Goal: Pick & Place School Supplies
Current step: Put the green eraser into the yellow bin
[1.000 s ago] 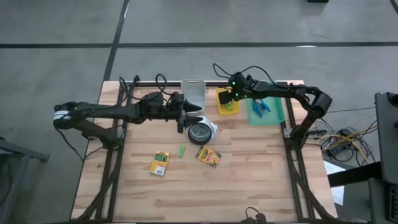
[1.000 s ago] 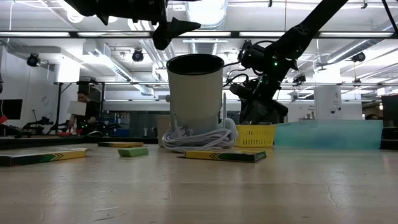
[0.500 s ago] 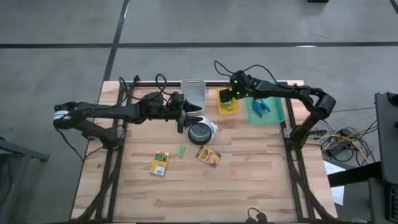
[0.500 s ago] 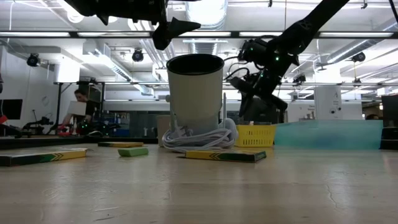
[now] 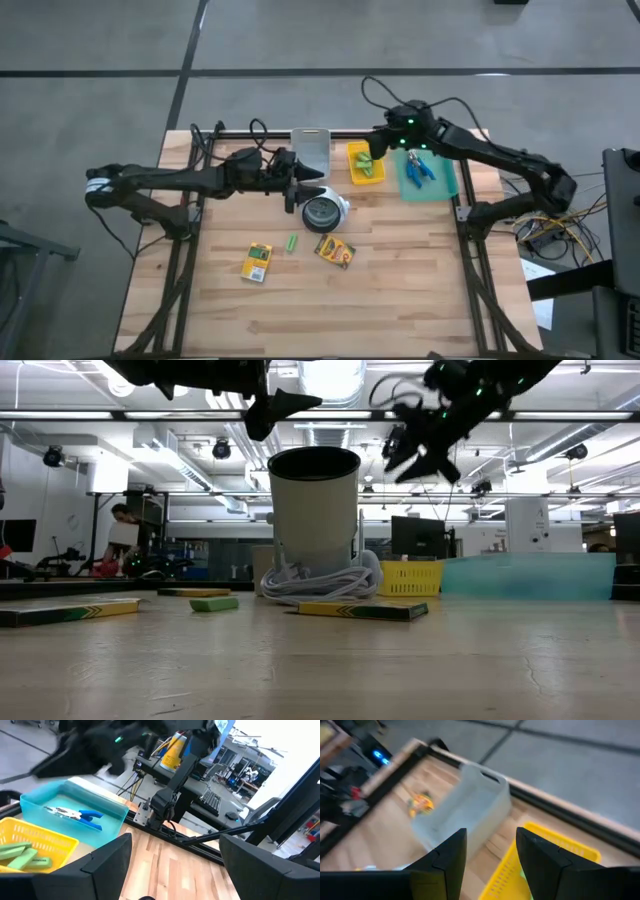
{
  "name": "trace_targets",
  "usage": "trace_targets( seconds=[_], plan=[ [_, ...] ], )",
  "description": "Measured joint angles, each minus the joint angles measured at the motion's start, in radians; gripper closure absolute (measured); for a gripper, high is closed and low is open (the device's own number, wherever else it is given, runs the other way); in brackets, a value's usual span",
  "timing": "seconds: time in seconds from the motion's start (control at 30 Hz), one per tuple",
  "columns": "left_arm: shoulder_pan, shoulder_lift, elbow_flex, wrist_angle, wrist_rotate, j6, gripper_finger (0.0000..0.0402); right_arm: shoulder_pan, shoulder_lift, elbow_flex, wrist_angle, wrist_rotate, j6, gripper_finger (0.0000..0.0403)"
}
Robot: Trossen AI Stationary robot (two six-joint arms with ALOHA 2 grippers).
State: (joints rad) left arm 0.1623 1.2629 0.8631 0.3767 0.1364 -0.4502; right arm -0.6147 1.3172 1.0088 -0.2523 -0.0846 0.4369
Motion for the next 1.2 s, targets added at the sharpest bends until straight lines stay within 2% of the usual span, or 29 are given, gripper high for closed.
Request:
trace_targets(
  seconds=[0.2,0.3,0.43,0.6,0.8,0.93,1.2],
  plan=[
    [-0.001,-0.048,0.001,-0.030,0.000,-0.029,0.0097,0.001,-0.130,0.000,0.000,-0.003,-0.004,0.0239],
    [-0.003,-0.081,0.021,-0.131,0.000,-0.066,0.0097,0.001,-0.173,0.000,-0.001,0.004,-0.004,0.0239],
    [-0.014,-0.116,0.096,-0.353,-0.028,-0.086,0.0097,0.001,-0.198,0.000,-0.002,0.005,-0.022,0.0239],
    [-0.047,-0.120,0.249,-0.743,-0.135,-0.100,0.0097,0.001,-0.195,-0.001,-0.006,0.006,-0.050,0.0239],
    [-0.065,-0.109,0.415,-1.117,-0.213,-0.296,0.0097,0.001,-0.172,-0.003,-0.006,0.006,-0.048,0.0239],
    [-0.091,-0.088,0.440,-1.228,-0.294,-0.375,0.0097,0.001,-0.164,-0.003,-0.006,0.007,-0.048,0.0239],
    [-0.167,0.043,0.425,-1.317,-0.288,-0.433,0.0097,0.001,-0.161,-0.003,-0.006,0.007,-0.067,0.0239]
  ],
)
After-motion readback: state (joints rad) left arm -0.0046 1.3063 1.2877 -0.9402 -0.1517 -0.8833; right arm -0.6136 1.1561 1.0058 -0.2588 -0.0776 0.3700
